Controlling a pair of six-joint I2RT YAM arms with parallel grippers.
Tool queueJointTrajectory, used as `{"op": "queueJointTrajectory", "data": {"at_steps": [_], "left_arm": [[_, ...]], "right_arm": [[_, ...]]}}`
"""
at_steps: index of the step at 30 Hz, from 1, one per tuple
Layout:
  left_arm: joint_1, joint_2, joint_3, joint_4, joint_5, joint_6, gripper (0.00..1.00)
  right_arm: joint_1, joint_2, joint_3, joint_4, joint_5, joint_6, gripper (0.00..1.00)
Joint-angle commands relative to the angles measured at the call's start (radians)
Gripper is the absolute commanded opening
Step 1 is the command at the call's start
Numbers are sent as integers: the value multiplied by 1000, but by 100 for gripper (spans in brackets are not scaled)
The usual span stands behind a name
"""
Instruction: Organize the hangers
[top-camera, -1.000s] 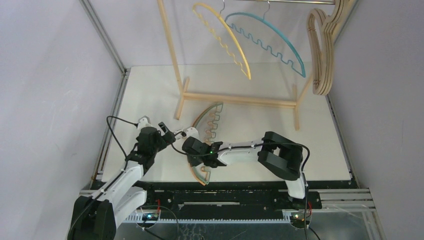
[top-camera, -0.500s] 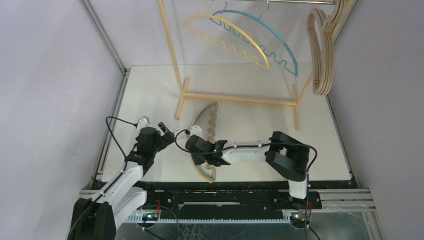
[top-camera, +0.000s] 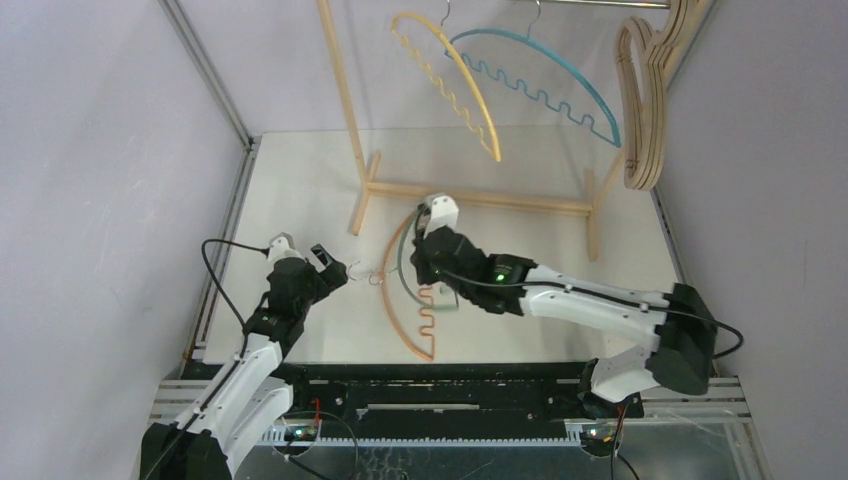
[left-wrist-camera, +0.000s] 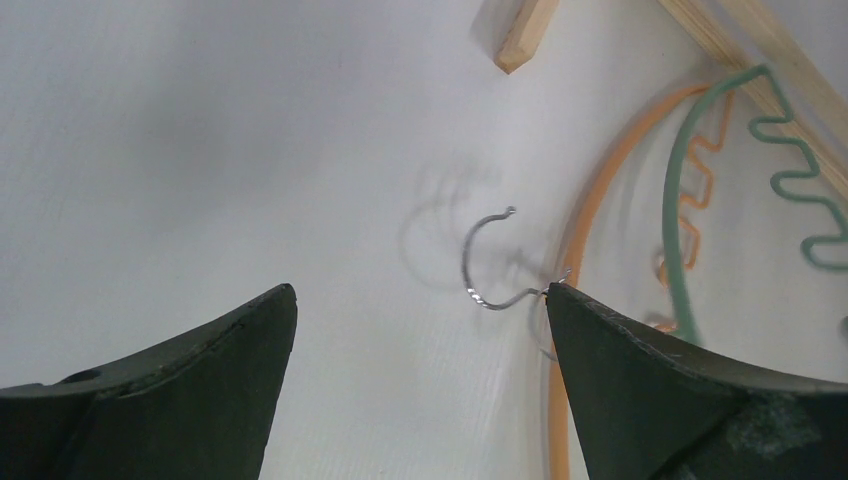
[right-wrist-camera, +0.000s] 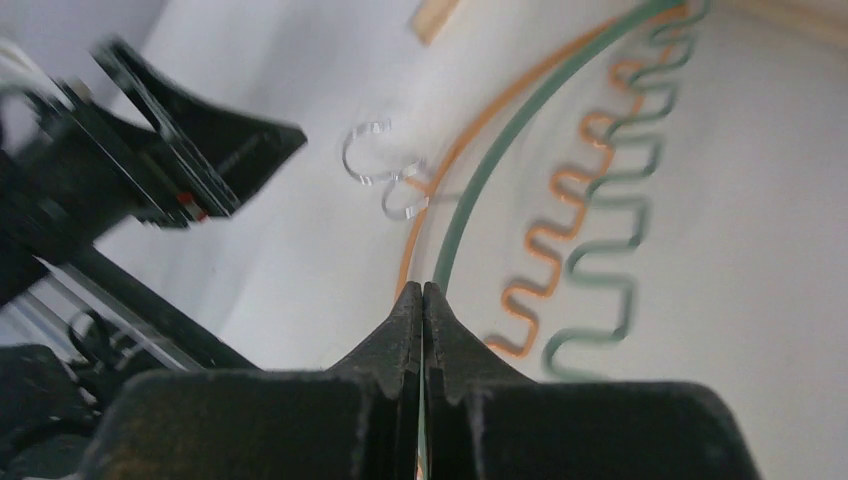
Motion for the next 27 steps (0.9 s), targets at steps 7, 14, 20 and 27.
{"op": "queueJointTrajectory", "data": {"at_steps": [7,14,20,27], "left_arm": [[8,-38,34,-7,-4,-10,99],[8,-24,27,5,3,-10,100],[8,-17,18,16,3,-11,99],[7,-3,8,37,12,-10,99]], "right_arm": [[-67,-114,12,-3,38,-54,0],[47,99,13,-54,23,-123,26],[66,231,12,-77,-32,-99,39],[39,305,12,-61,-40,-94,41]]}}
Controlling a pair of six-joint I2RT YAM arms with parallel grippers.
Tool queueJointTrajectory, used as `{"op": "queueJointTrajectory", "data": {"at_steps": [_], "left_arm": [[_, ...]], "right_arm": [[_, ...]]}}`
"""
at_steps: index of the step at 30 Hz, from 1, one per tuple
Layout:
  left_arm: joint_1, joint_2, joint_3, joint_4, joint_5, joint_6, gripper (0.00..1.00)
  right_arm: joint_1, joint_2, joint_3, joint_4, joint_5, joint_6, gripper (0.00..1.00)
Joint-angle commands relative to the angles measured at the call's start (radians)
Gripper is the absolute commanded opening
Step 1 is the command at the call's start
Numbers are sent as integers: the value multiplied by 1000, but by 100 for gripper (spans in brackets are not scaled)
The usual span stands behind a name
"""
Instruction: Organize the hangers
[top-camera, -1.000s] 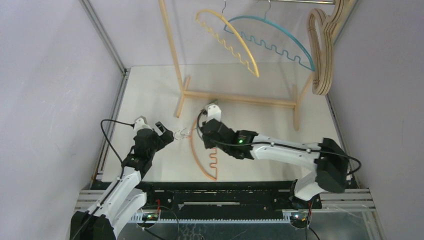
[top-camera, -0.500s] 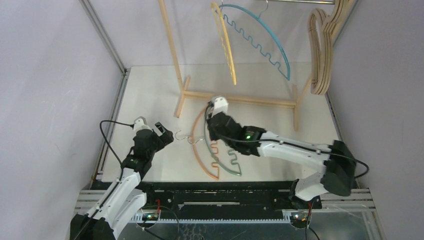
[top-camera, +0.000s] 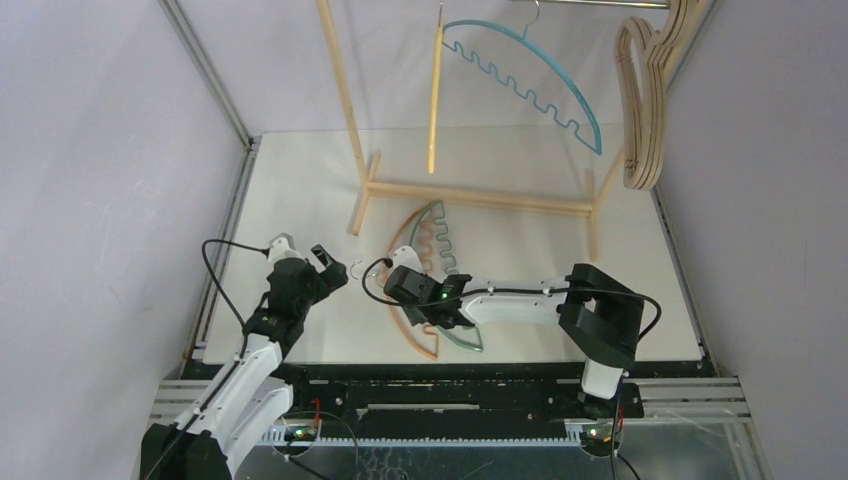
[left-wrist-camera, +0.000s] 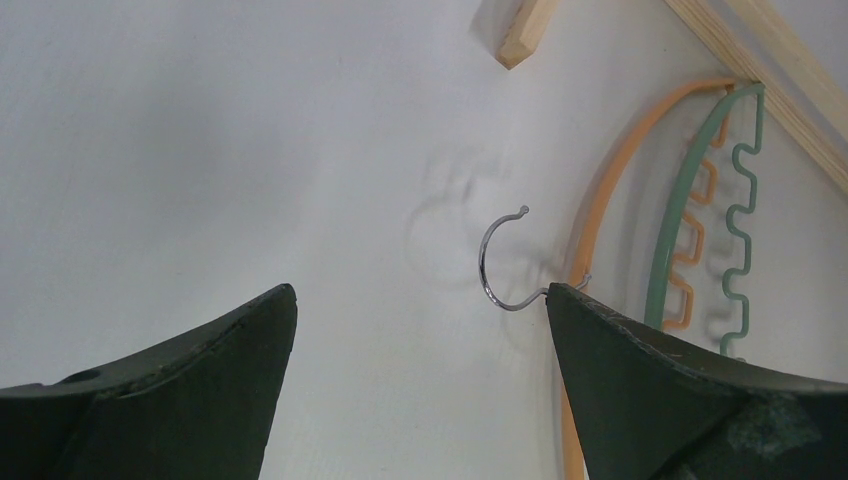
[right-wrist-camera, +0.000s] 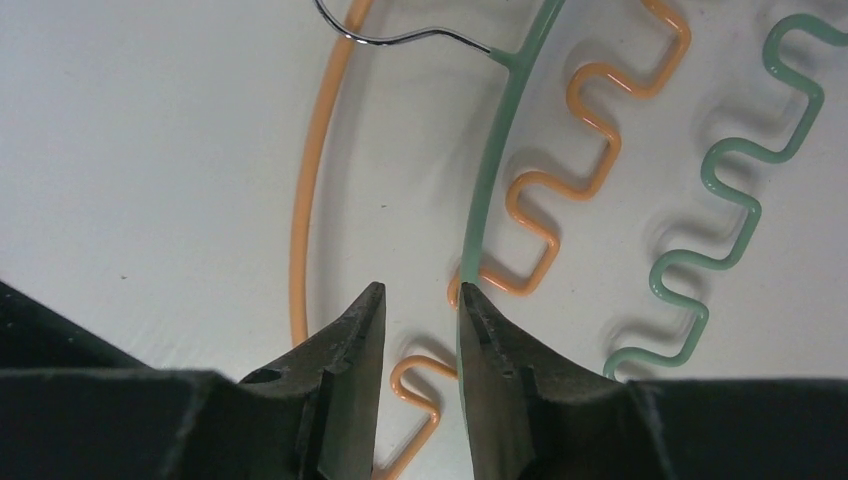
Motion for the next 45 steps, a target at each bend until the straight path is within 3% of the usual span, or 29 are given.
{"op": "queueJointTrajectory", "data": {"at_steps": [1,13,14,17,28,37,45], "left_arm": [[8,5,5,56,12,-10,99],[8,26,-6,77,18,-11,100],[7,29,-5,79,18,-11,99],[8,37,-1,79,16,-11,99],[8,-11,14,38,4,-11,100],[7,-12,13,42,12,-11,99],[7,-24,17,42,26,-39,99]], "right_arm": [[-26,22,13,32,-12,-1,41],[-82,120,13,84,-61,-7,37],[-81,123,12,82,-63,-6,32],[-82,112,13,71,-68,2,0],[-107,-164,12,14,49,-26,0],[-222,-382,83,96,-205,36,0],[-265,-298,375,207,-421,77,0]]}}
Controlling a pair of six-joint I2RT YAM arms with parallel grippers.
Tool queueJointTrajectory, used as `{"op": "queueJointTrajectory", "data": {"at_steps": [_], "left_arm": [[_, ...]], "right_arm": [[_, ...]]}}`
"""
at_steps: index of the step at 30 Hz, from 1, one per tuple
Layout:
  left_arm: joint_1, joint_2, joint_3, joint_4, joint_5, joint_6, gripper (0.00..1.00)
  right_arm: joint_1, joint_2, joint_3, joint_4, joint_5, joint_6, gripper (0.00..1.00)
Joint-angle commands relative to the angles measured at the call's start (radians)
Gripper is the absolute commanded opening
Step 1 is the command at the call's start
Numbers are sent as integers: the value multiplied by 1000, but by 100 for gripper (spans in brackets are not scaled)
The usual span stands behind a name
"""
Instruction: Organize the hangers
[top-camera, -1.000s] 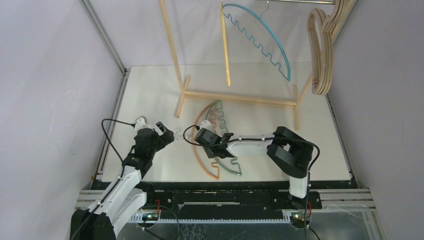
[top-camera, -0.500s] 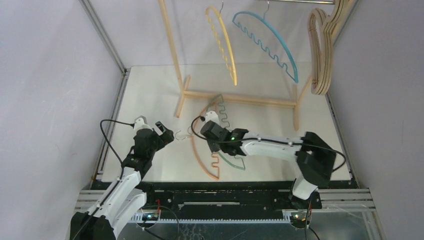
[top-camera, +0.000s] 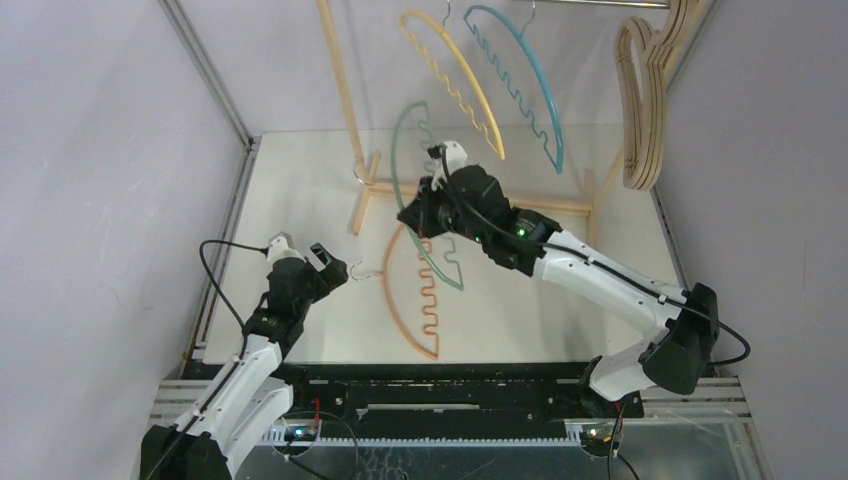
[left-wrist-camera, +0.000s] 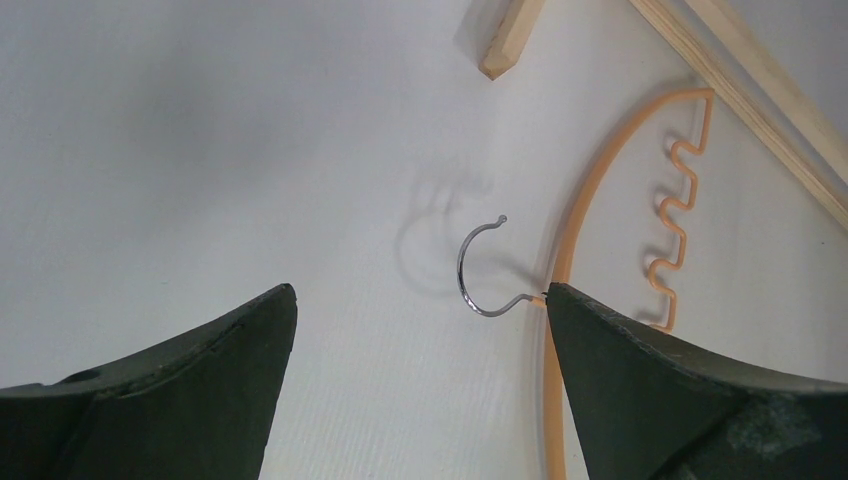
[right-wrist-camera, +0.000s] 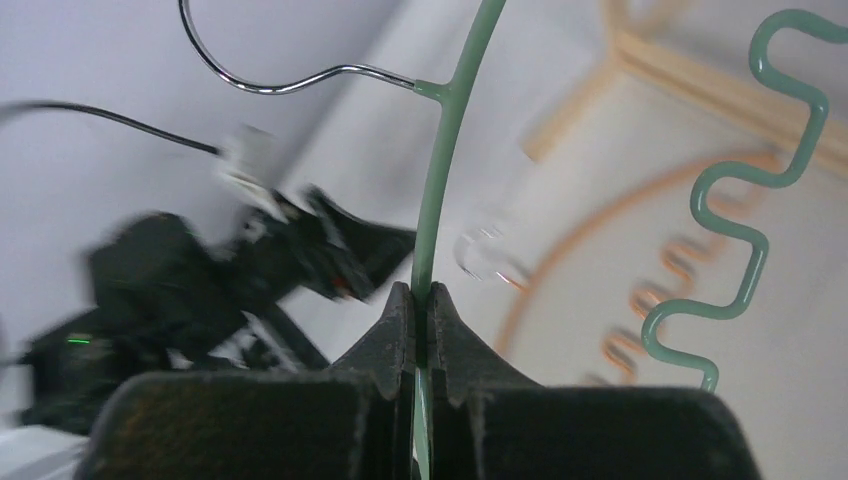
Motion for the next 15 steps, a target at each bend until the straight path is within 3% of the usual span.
{"op": "queueJointTrajectory", "data": {"at_steps": [1,10,15], "left_arm": [[7,-21,17,21,17,-35,99],[7,-43,15,17,26,-31,100],[7,-47,16,18,27,-28,99]], "right_arm": [[-18,65,222,158,-169,33,0],[-116,288,565,231,-241,99,0],[-174,380,663,309,-288,124,0]]}}
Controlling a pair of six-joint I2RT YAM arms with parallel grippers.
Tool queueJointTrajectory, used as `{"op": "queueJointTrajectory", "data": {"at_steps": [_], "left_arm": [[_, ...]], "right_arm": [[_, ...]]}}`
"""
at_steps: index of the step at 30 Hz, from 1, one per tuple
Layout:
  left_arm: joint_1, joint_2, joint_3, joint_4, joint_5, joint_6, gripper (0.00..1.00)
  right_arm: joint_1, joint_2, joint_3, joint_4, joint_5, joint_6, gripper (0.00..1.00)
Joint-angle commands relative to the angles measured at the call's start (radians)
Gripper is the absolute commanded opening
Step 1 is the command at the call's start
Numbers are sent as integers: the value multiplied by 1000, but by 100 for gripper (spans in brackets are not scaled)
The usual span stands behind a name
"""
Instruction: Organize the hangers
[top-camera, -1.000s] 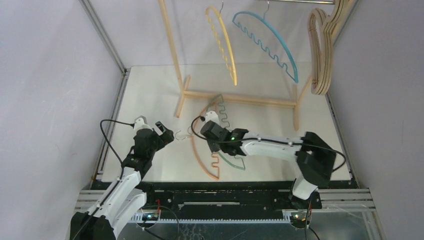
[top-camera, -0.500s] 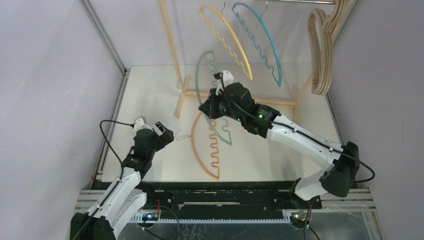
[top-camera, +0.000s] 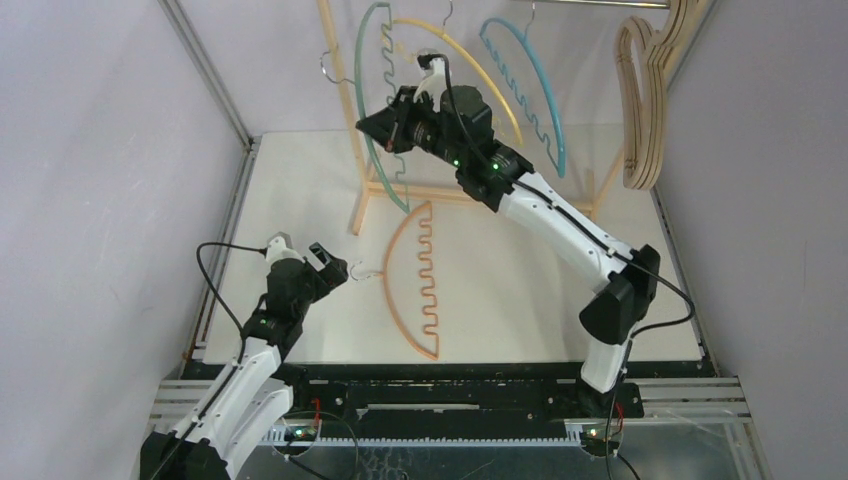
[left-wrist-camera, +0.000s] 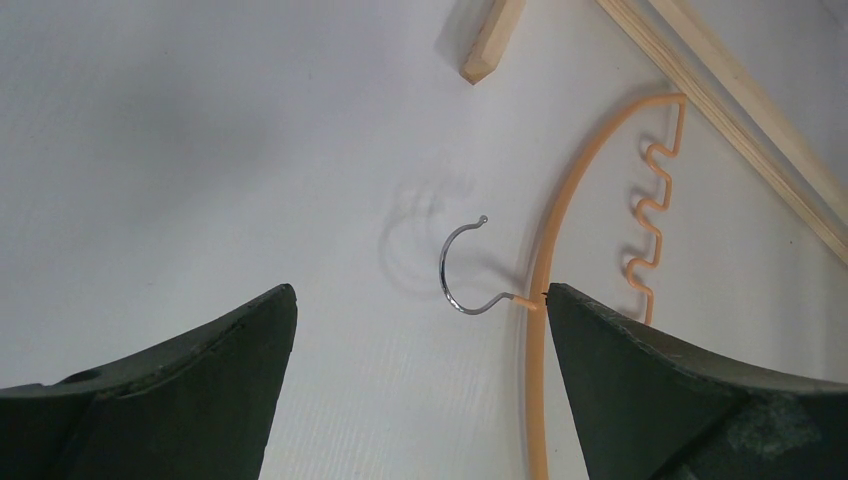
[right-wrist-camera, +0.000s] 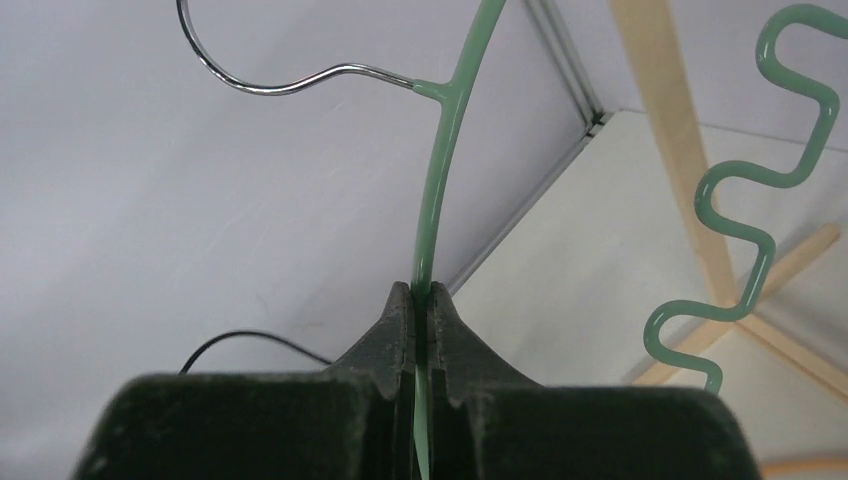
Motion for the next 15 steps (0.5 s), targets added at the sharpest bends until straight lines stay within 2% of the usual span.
{"op": "queueJointTrajectory", "data": {"at_steps": [1,15], "left_arm": [[7,-16,15,24,11,-6,99],[7,5,16,37,6,3,100]], "right_arm": [[-50,45,94,155,-61,38,0],[-166,95,97,408,-166,161,0]]}}
